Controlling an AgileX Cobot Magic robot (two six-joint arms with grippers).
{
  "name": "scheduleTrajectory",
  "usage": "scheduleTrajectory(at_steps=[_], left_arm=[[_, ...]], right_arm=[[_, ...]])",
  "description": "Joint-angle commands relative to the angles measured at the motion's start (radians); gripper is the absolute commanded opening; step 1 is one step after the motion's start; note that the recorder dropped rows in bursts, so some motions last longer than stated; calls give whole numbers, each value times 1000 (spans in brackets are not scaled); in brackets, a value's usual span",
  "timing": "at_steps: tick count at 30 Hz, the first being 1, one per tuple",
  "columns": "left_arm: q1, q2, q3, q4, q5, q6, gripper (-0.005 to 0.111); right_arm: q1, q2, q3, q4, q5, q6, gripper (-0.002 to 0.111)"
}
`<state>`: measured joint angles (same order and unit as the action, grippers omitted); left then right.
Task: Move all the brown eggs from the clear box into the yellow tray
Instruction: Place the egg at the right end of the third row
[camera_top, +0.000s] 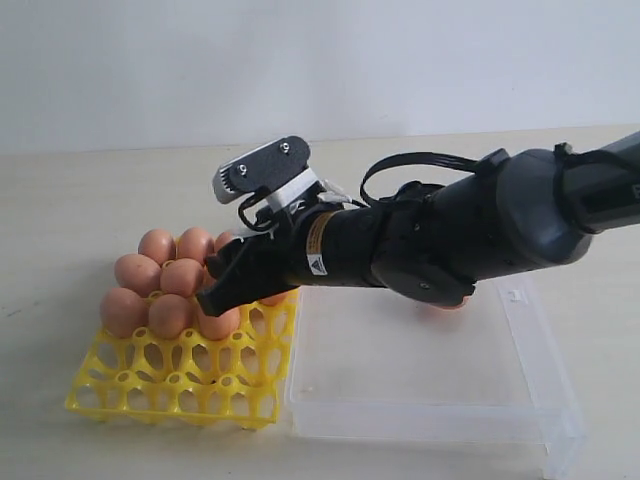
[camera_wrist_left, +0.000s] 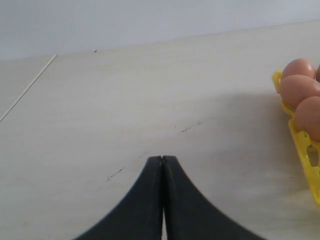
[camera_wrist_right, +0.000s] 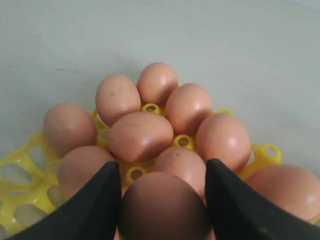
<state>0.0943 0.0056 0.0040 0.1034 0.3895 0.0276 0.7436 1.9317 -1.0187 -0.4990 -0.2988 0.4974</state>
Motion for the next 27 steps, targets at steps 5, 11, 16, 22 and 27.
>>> scheduleTrajectory(at_steps=[5, 11, 16, 22, 27], left_arm=[[-5, -6, -4, -2, -9, -6, 0], [-5, -6, -4, -2, -9, -6, 0], [-5, -6, -4, -2, -9, -6, 0], [-5, -6, -4, -2, -9, -6, 0], [-5, -6, -4, -2, -9, -6, 0]], right_arm=[[1, 5, 58, -8, -61, 46, 0], [0, 13, 88, -16, -124, 43, 17], [-2, 22, 88, 7, -136, 28, 48], [-2, -2, 88, 11, -76, 27, 57], [-2, -121, 86, 29, 89, 17, 57]])
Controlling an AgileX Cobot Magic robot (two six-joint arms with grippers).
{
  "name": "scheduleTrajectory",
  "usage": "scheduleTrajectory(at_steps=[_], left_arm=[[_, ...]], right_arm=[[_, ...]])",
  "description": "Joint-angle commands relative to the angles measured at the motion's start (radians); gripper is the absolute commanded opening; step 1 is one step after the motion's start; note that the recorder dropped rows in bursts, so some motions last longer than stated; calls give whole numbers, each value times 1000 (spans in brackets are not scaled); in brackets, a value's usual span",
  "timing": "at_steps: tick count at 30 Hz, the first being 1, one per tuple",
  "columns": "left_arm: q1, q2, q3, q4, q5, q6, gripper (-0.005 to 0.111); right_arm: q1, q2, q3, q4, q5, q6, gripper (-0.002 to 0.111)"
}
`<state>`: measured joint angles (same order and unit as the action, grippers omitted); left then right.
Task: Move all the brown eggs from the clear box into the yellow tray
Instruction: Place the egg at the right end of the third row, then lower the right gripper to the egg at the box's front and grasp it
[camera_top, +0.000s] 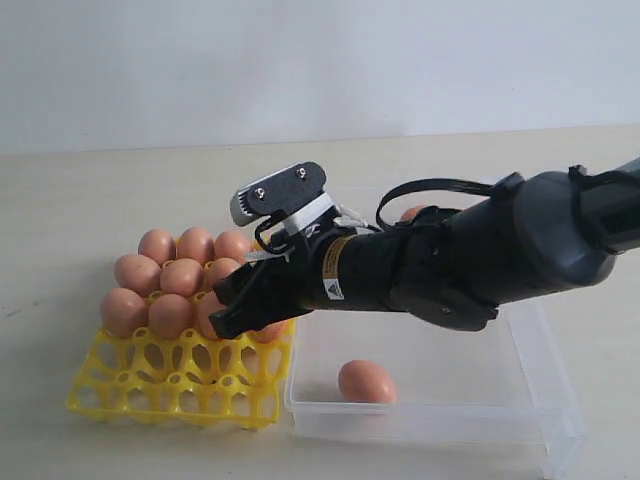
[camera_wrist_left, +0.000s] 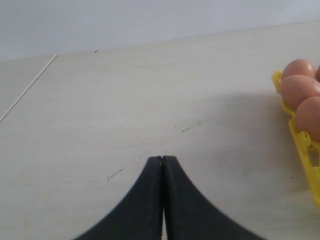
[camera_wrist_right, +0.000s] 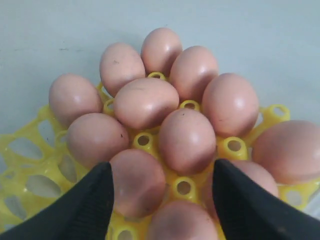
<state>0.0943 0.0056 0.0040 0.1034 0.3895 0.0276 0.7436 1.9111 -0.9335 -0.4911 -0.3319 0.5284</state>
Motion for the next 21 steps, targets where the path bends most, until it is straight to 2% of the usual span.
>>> scheduleTrajectory(at_steps=[1, 4, 7, 13, 21], left_arm=[[-5, -6, -4, -2, -9, -6, 0], [-5, -6, -4, -2, -9, -6, 0], [-5, -6, -4, -2, -9, -6, 0], [-5, -6, -4, -2, -9, -6, 0], [-5, -6, -4, -2, -9, -6, 0]], right_arm=[[-5, -148, -6, 23, 199, -11, 57], [-7, -256, -35, 129, 535, -9, 57], [-34, -314, -53, 296, 773, -75, 57], [-87, -297, -51, 729, 915, -326, 57], [-95, -188, -51, 914, 1024, -408, 57]])
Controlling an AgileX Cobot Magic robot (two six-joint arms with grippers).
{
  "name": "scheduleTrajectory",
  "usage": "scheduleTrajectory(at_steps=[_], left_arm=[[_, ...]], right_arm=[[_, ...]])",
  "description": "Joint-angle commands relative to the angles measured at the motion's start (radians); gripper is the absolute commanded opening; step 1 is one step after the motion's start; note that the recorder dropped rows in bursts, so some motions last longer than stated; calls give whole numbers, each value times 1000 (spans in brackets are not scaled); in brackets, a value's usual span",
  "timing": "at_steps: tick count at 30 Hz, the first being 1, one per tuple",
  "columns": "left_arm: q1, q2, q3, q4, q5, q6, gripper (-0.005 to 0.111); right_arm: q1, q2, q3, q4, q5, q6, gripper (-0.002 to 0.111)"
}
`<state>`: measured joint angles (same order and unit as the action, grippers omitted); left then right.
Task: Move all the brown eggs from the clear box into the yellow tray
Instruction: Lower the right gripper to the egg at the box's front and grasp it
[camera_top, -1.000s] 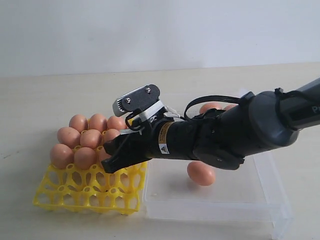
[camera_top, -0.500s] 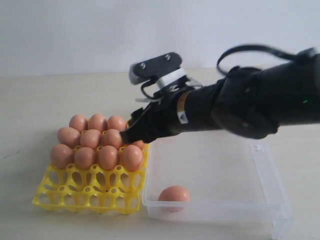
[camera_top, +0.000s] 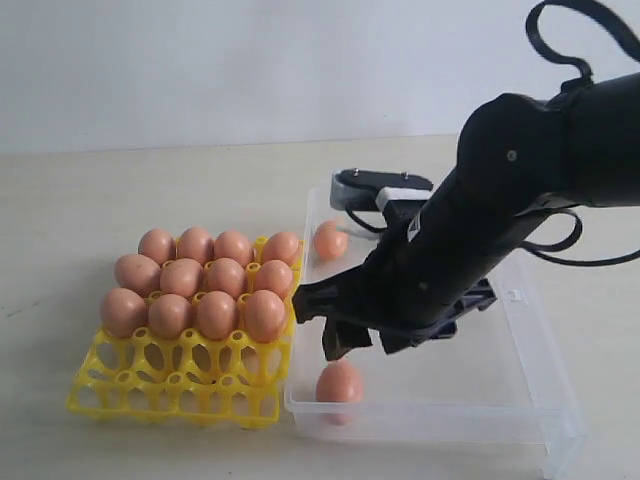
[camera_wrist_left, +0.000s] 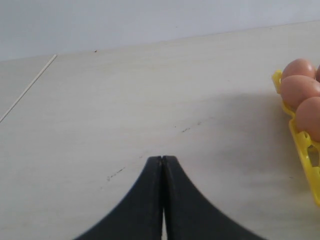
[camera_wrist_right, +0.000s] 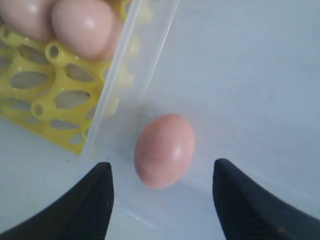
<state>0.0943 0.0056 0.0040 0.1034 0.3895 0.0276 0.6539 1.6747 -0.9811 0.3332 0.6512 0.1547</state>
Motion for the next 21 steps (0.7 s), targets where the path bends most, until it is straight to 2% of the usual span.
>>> scheduleTrajectory(at_steps=[1, 15, 21], left_arm=[[-5, -6, -4, -2, -9, -6, 0], [-5, -6, -4, -2, -9, -6, 0], [-5, -6, -4, -2, -9, -6, 0]], right_arm=[[-5, 62, -3, 104, 45, -47, 57], [-3, 155, -3, 146, -102, -116, 57], [-3, 160, -3, 215, -150, -214, 57]])
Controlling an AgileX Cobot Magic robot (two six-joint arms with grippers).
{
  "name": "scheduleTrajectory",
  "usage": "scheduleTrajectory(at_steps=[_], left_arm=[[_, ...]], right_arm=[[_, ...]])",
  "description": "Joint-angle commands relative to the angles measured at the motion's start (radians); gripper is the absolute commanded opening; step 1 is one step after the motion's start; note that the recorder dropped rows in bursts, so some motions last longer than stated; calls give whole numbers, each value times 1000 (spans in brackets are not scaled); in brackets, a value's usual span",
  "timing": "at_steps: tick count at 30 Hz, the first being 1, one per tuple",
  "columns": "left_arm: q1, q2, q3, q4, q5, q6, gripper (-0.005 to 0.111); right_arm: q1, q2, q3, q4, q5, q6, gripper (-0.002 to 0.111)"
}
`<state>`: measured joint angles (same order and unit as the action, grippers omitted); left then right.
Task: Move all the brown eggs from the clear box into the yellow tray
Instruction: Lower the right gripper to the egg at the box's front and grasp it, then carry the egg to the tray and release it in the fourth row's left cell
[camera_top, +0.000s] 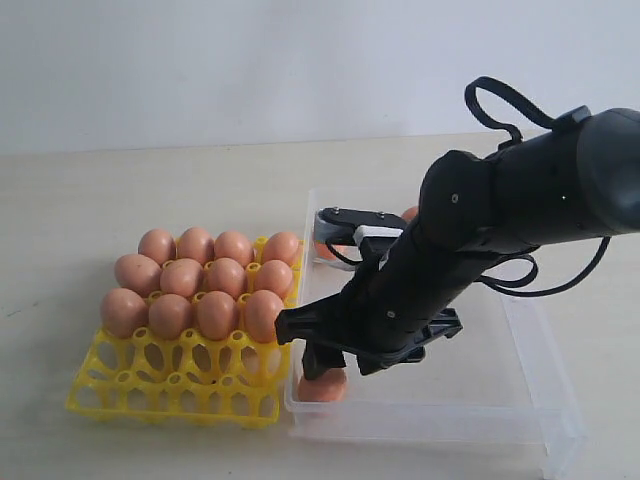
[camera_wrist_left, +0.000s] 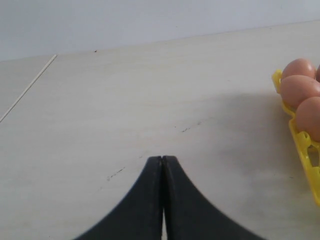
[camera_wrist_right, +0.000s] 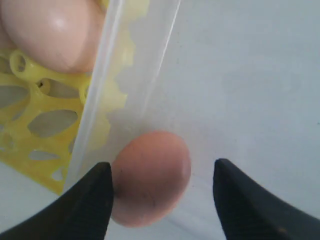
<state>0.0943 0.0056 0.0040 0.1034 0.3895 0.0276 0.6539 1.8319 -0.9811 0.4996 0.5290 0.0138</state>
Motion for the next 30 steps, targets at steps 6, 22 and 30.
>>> scheduleTrajectory(at_steps=[6, 22, 30], left_arm=[[-5, -6, -4, -2, -9, -6, 0], [-5, -6, -4, -2, -9, -6, 0], [-5, -6, -4, -2, -9, -6, 0]], right_arm=[[-3, 46, -3, 107, 2, -118, 57], [-3, 0, -3, -22, -17, -122, 0], [58, -153, -3, -160, -319, -125, 0]])
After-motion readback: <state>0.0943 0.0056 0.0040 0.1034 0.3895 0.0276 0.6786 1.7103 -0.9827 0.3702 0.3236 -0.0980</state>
